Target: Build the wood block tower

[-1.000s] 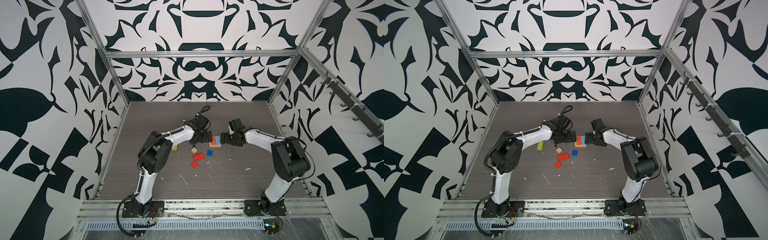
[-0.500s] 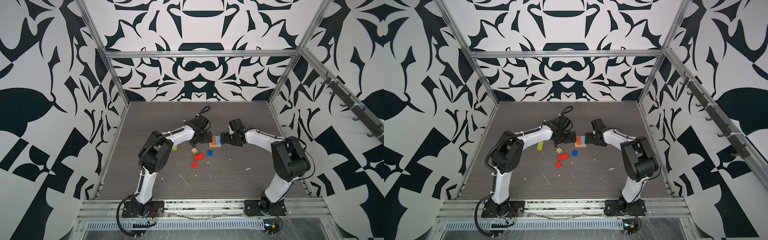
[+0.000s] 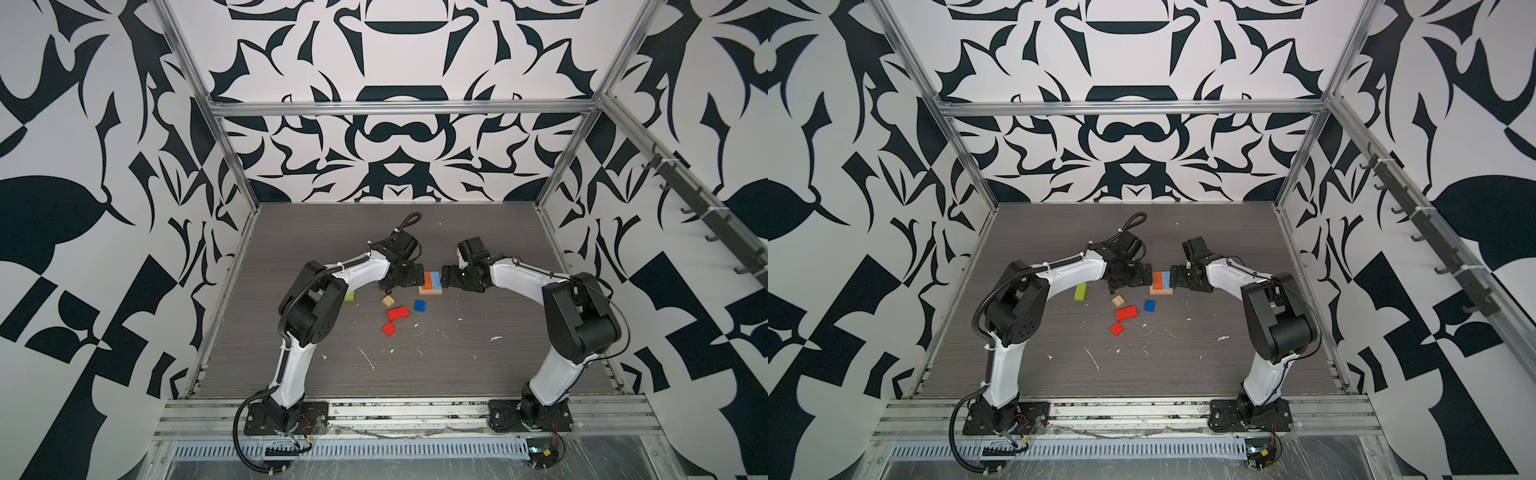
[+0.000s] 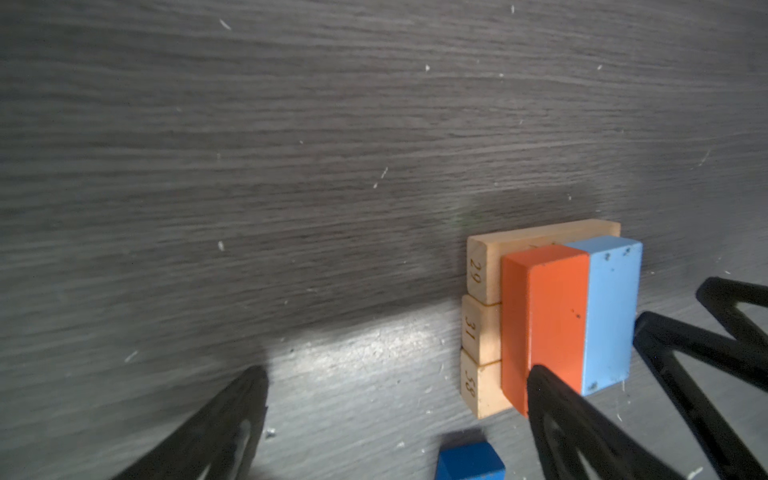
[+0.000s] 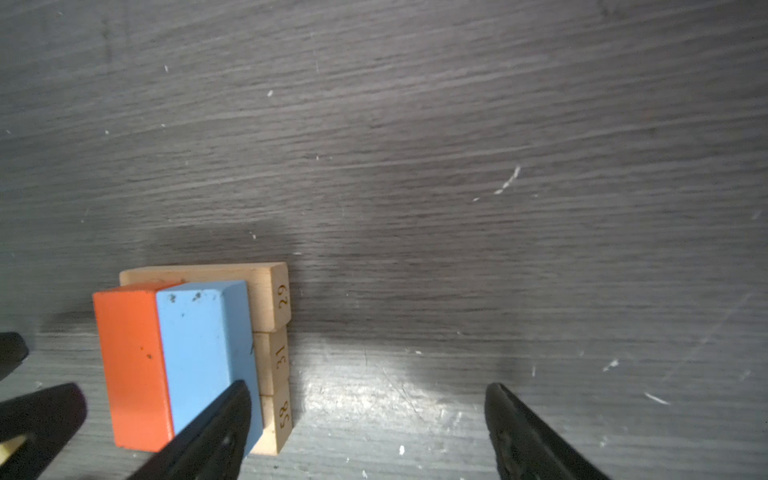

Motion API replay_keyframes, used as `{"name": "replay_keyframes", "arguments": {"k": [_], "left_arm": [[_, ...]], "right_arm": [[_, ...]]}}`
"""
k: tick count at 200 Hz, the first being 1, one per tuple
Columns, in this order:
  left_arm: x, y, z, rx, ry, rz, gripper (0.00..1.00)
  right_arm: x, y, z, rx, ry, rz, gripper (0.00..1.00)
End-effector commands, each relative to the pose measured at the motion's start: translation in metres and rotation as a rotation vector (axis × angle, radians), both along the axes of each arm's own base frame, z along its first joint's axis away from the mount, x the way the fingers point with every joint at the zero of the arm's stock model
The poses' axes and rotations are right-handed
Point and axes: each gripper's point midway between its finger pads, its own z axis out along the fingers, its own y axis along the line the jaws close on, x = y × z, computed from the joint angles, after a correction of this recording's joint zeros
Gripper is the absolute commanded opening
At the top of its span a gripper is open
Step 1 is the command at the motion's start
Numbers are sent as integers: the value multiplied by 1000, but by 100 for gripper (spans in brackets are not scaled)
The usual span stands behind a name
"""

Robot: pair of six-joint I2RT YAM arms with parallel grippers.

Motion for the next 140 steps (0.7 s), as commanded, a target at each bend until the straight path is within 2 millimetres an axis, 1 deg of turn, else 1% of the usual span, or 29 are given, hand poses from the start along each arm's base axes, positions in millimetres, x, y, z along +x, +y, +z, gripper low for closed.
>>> {"name": "replay_keyframes", "arguments": {"k": [1, 102, 140], "left_arm": [[1, 0, 0, 10, 13, 3, 100], [0, 1, 1, 12, 12, 4, 100], [0, 2, 8, 7, -2, 6, 100]], "right_arm": [[7, 1, 7, 15, -30, 6, 92], [7, -3, 8, -7, -40, -6, 92], [10, -3, 19, -3, -71, -10, 92]]}}
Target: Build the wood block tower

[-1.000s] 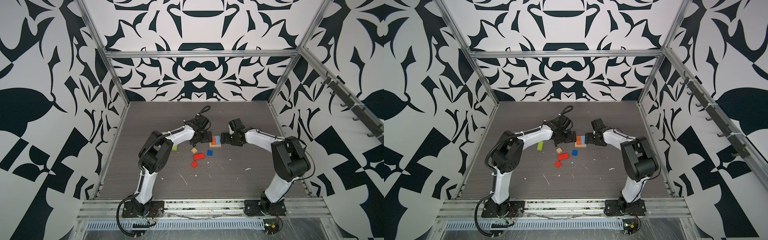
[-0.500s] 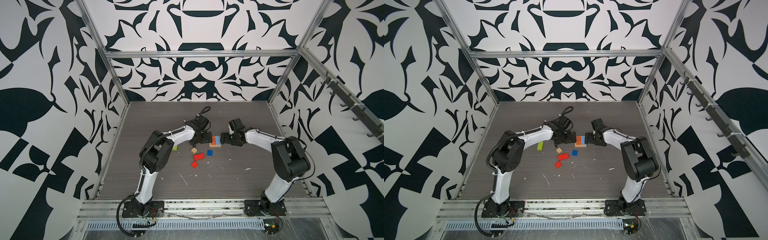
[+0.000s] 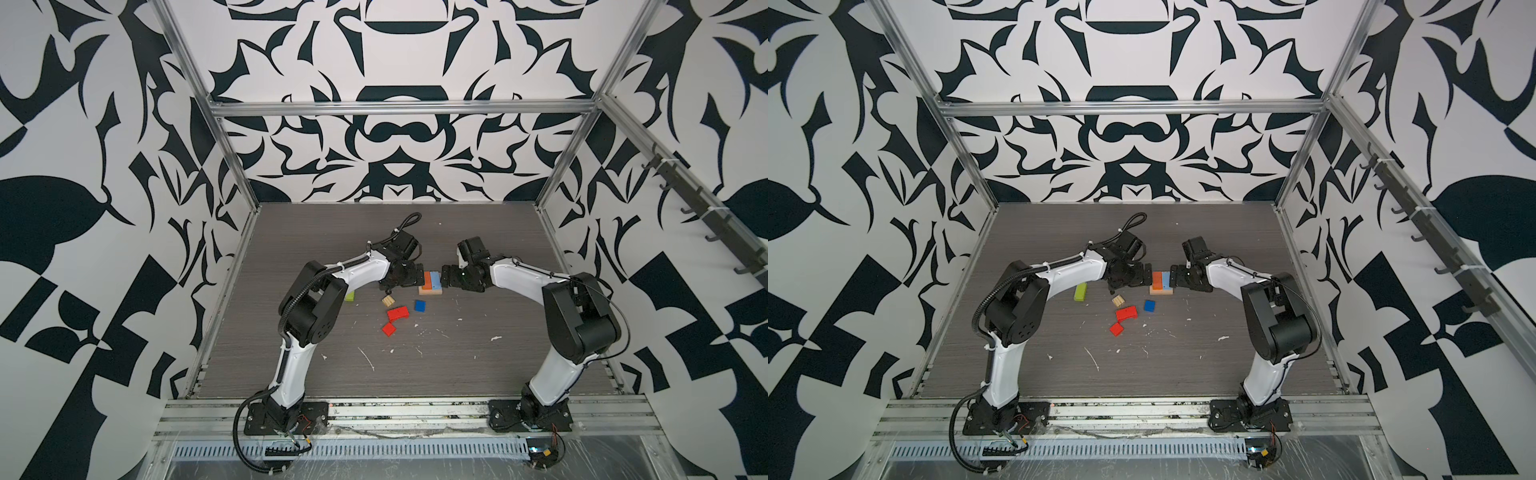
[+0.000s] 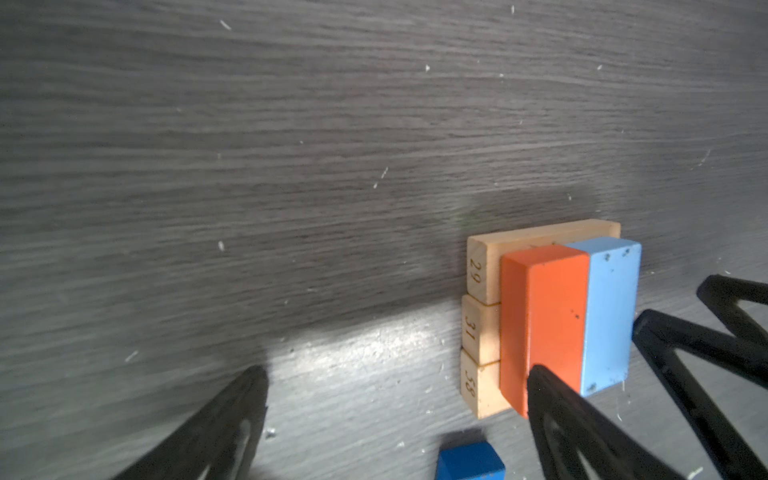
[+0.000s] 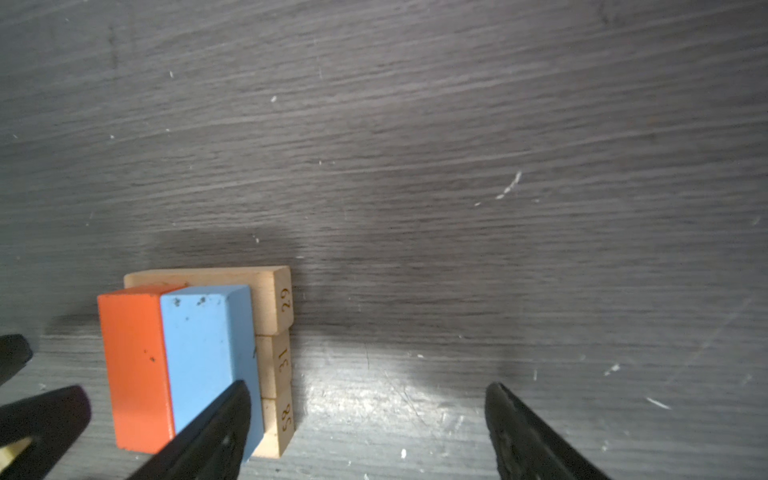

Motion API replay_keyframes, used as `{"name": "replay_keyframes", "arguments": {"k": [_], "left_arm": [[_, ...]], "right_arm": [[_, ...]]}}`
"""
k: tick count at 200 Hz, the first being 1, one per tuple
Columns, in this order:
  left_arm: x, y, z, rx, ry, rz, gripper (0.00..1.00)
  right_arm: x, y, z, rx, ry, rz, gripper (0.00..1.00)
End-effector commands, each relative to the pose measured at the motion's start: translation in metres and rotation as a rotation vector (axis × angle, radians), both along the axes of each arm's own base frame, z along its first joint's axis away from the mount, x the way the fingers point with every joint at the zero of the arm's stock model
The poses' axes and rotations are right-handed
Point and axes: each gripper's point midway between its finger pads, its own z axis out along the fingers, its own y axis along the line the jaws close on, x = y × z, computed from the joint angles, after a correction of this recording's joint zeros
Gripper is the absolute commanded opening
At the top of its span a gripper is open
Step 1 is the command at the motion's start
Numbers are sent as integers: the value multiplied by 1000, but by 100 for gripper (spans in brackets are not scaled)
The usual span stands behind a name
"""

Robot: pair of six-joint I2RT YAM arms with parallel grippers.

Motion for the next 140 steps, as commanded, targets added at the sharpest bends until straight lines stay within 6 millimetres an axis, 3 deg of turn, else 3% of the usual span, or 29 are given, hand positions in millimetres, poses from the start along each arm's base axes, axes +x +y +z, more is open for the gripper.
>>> {"name": "replay_keyframes", "arguments": {"k": [1, 80, 140], "left_arm": [[0, 3, 8, 7, -2, 7, 100], [-3, 6, 48, -38, -60, 2, 100], [-18, 24, 69, -57, -96, 6, 99]], "right_arm": [[9, -3, 19, -2, -64, -8, 92], [0, -5, 69, 24, -135, 2, 92], [-20, 21, 92, 67, -136, 106, 92]]}}
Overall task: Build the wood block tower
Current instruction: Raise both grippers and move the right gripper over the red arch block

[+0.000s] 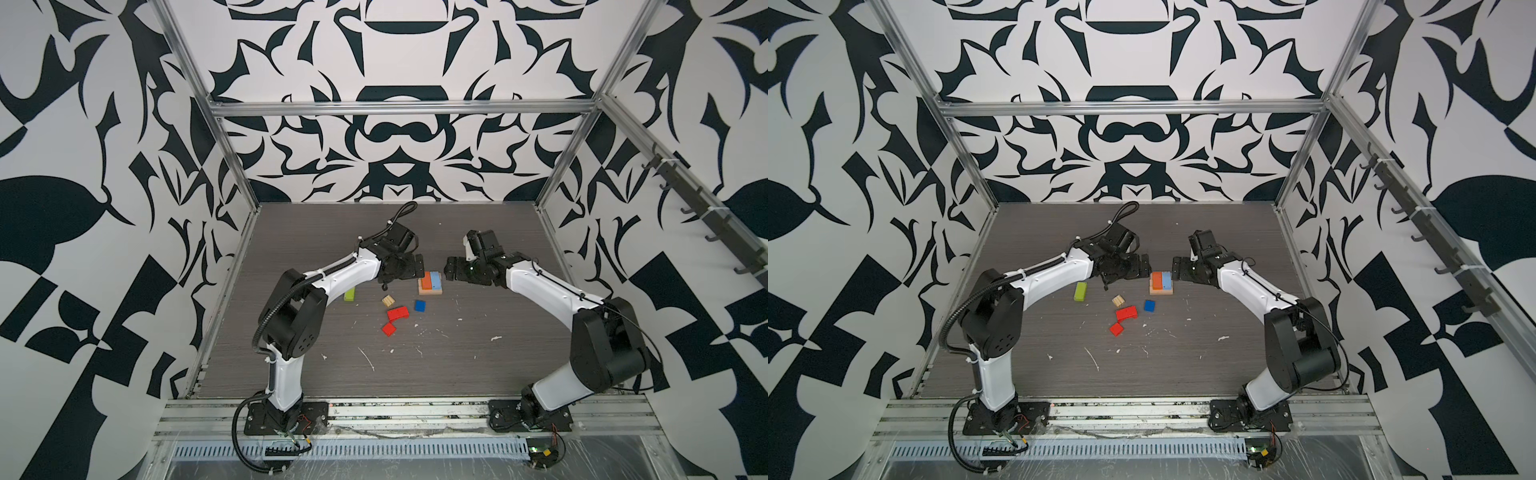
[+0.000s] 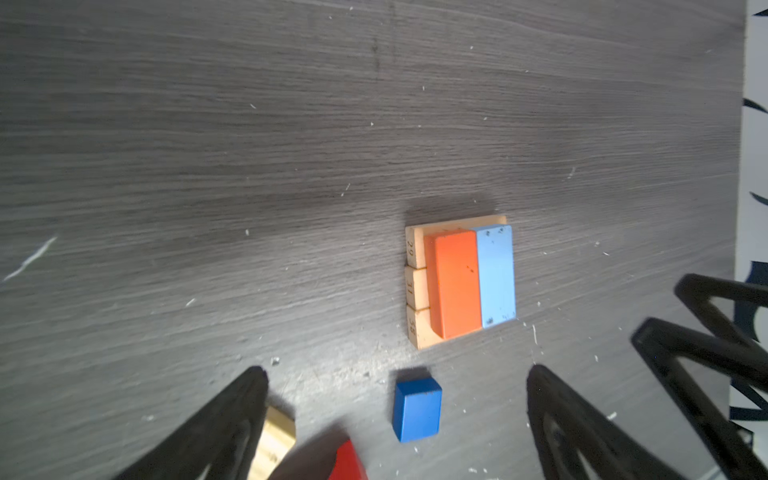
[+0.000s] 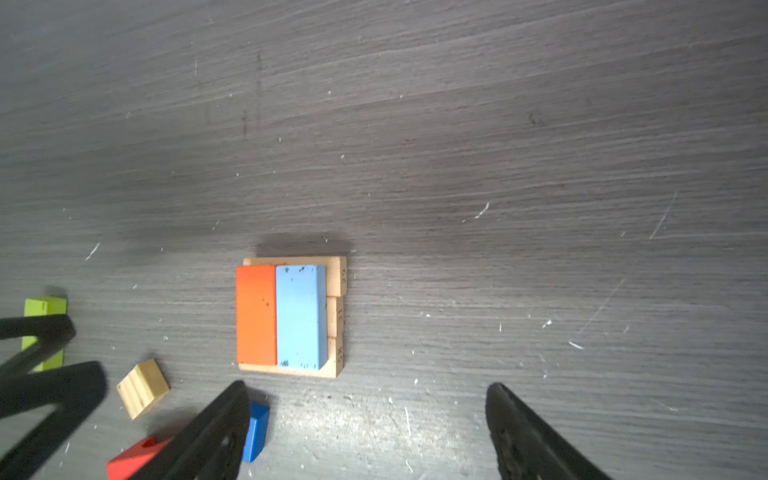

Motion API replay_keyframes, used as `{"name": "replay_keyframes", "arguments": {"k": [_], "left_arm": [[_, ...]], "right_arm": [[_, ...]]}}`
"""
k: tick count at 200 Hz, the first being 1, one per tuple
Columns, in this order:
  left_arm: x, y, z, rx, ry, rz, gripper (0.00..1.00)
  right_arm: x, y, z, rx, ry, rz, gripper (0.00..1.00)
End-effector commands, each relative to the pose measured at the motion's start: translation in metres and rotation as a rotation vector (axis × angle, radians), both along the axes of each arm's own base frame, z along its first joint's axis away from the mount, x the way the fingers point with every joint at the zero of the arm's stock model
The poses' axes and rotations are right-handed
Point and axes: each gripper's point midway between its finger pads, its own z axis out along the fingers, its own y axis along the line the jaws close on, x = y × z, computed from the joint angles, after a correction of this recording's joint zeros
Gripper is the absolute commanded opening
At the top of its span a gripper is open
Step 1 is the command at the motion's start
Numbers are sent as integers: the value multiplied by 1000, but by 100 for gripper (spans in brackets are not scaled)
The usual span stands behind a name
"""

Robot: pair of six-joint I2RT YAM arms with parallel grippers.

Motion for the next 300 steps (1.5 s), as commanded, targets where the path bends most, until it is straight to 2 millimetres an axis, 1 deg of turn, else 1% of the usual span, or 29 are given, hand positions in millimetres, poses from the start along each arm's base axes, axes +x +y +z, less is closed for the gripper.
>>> {"name": "replay_keyframes", "arguments": {"k": [1, 14, 31, 55, 102, 126, 148, 160, 173, 214, 235, 252, 270, 300], "left_arm": [[-10, 18, 4, 21, 1, 10, 99], [-13, 26, 6, 13, -5, 22, 100], [-16, 37, 6, -6, -2, 48, 100], [-20, 53, 7, -29, 0, 80, 100], [-31, 87, 7, -45, -3, 138, 99], [-36, 106, 9, -84, -1, 178, 99], [-40, 123, 11, -98, -10, 212, 100], [-40, 128, 12, -119, -22, 230, 100], [-43, 130, 12, -144, -23, 237, 99], [-50, 143, 7, -137, -24, 266, 100], [-51, 149, 7, -134, -20, 278, 100], [-51, 152, 6, -132, -19, 282, 100], [-51, 152, 4, -133, -14, 284, 100], [-51, 152, -3, -128, 1, 286, 100]], "right_arm": [[-7, 18, 25, 15, -29, 74, 92], [-13, 27, 27, -5, -33, 104, 94], [-22, 47, 29, -30, -46, 169, 95], [-32, 70, 28, -73, -51, 238, 95], [-52, 116, 26, -69, -61, 358, 91], [-63, 137, 24, -94, -71, 423, 90], [-73, 152, 16, -109, -61, 477, 89], [-76, 157, 10, -120, -52, 493, 89], [-77, 162, 3, -128, -36, 496, 88], [-86, 188, -9, -131, -13, 511, 87], [-86, 191, -19, -145, 13, 478, 87], [-84, 187, -24, -172, 25, 441, 88], [-83, 184, -30, -190, 40, 421, 88], [-87, 187, -38, -192, 60, 417, 87]]}}
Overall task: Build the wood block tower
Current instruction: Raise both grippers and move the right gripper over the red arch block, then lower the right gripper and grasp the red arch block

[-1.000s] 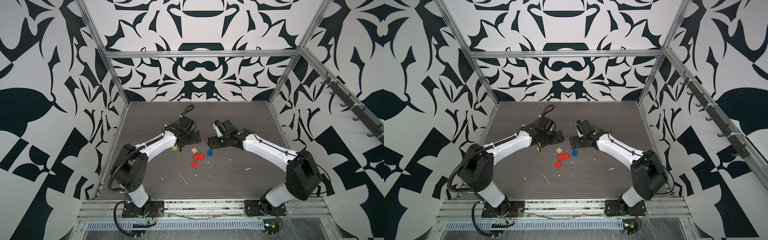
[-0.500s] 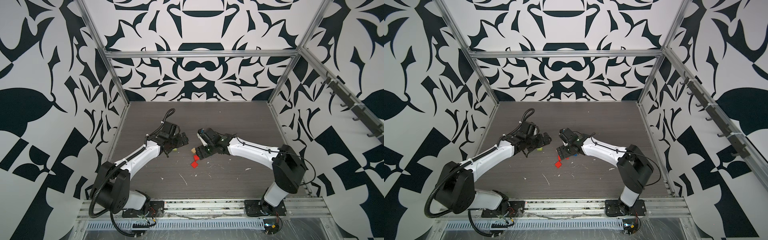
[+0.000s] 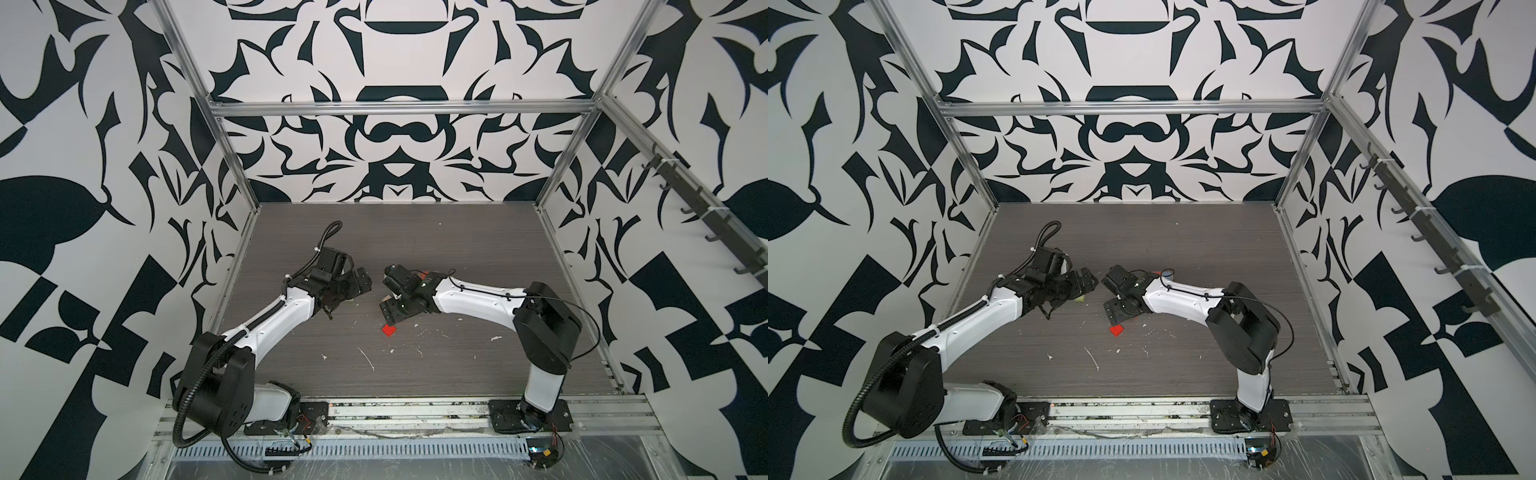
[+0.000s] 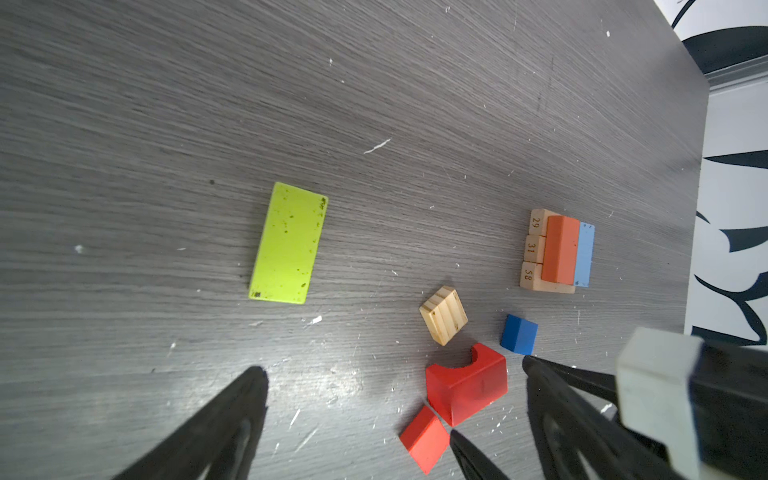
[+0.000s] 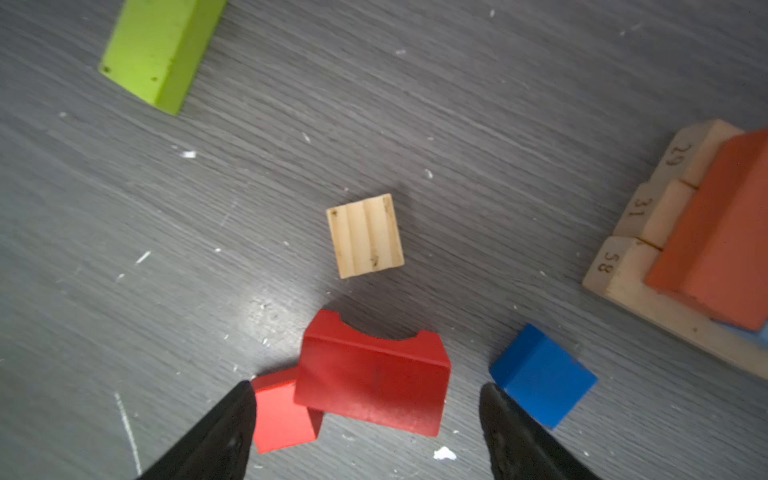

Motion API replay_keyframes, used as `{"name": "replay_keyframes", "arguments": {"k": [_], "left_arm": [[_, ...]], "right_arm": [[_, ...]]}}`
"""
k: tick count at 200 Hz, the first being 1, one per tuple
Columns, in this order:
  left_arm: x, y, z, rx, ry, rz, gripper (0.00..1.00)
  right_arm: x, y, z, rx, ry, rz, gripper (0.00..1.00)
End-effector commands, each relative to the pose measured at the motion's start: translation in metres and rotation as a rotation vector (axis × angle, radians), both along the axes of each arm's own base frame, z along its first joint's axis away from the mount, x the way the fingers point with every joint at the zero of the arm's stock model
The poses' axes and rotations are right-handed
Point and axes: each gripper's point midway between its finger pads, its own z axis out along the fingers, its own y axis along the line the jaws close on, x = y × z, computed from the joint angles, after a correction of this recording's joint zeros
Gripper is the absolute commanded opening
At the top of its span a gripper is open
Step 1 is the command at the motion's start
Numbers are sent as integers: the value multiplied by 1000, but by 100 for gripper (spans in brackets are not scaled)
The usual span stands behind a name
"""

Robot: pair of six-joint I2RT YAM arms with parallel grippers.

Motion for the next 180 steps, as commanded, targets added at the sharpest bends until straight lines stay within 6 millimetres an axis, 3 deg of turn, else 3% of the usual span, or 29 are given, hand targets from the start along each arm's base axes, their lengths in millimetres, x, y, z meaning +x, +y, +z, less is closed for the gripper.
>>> {"name": "replay_keyframes", "arguments": {"k": [1, 94, 180], "left_arm": [[-4, 1, -6, -10, 16, 5, 100], [-1, -2, -9, -20, 29, 0, 99], [2, -5, -9, -23, 32, -5, 99]], "right_arm": [[6, 3, 12, 5, -26, -41, 87], [12, 8, 0, -32, -16, -73, 73], [9, 3, -8, -70, 0, -102, 67]]}}
